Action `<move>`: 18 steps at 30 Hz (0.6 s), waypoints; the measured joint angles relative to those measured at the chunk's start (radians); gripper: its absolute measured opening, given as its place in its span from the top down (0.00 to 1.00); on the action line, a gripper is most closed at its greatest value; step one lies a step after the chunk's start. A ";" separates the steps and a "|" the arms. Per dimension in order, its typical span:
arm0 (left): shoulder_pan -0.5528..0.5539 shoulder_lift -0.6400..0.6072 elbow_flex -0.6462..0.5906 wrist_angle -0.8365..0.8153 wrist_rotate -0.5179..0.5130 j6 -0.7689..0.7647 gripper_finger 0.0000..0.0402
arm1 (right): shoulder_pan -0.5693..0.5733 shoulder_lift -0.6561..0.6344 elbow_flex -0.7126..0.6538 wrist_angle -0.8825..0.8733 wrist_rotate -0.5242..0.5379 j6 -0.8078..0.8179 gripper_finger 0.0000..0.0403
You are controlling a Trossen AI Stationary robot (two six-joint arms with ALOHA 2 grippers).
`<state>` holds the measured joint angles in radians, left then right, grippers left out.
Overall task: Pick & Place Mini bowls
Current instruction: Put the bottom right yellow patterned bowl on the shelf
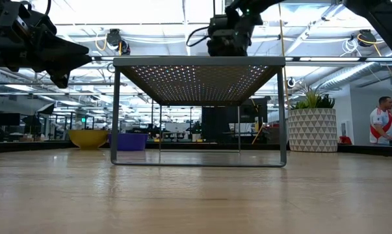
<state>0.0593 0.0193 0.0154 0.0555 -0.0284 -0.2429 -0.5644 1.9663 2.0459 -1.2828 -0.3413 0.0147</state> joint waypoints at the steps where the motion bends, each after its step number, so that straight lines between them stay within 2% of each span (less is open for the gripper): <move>1: 0.000 0.000 0.000 0.000 0.000 0.000 0.72 | 0.000 0.000 -0.011 0.007 -0.001 0.000 1.00; 18: 0.000 0.000 0.000 0.000 0.000 0.000 0.72 | 0.003 0.000 -0.054 0.070 -0.002 0.000 0.95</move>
<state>0.0596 0.0194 0.0154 0.0553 -0.0283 -0.2432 -0.5617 1.9659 1.9919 -1.2123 -0.3435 0.0146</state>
